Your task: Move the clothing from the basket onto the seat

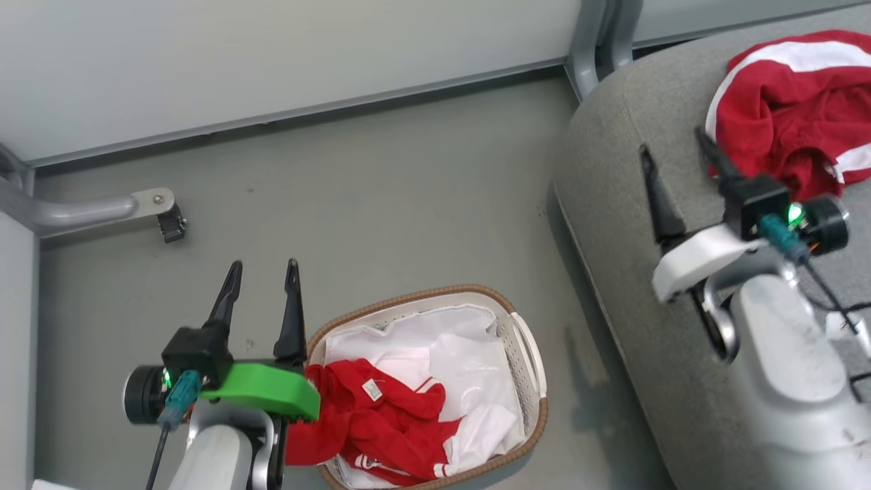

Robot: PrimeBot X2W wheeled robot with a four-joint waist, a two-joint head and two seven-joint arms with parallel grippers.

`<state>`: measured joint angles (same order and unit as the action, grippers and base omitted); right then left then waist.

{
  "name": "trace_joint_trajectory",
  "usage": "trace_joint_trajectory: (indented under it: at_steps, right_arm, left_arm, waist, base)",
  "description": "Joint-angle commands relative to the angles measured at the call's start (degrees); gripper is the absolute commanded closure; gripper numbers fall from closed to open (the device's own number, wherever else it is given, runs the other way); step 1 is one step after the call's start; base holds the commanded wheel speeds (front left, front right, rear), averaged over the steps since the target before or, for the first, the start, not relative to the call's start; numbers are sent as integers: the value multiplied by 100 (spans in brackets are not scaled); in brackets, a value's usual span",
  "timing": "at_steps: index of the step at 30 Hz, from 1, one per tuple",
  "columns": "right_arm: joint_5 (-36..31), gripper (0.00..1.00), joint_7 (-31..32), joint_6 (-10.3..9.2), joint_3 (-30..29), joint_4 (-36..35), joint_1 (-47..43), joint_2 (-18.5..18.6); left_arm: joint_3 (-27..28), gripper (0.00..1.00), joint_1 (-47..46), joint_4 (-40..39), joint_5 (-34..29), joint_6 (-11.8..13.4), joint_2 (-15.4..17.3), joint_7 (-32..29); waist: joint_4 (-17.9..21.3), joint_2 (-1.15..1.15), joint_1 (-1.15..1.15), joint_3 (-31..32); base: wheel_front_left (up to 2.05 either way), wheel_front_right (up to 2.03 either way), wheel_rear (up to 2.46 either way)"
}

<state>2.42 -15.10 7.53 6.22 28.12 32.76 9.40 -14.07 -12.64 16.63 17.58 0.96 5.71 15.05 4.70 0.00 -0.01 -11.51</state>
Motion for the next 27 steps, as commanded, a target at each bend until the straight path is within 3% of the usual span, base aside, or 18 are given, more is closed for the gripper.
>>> trace_joint_trajectory:
  at_steps: [1, 9, 17, 27]
  right_arm:
    - [76, 0, -10, -8, -45, -101, -204, -101]
    - [91, 0, -9, -8, -418, -760, -1346, -615]
    - [351, 0, -10, -8, -320, -1142, -2177, -638]
    - [381, 0, -9, -8, -240, -1343, -2414, -641]
  left_arm:
    - [98, 0, 166, -32, -28, -39, -50, 18]
    - [559, 0, 699, -34, -143, -192, -223, 19]
    - [679, 0, 925, 36, -149, -309, -279, 19]
    - [622, 0, 1129, -1, -40, -254, -281, 19]
  waist:
    - [-131, 0, 1, 152]
    - [-251, 0, 1, 348]
    - [-353, 0, 1, 538]
    - [-271, 0, 1, 663]
  base:
    - [0, 0, 0]
    - [0, 0, 0]
    - [0, 0, 0]
    - [0, 0, 0]
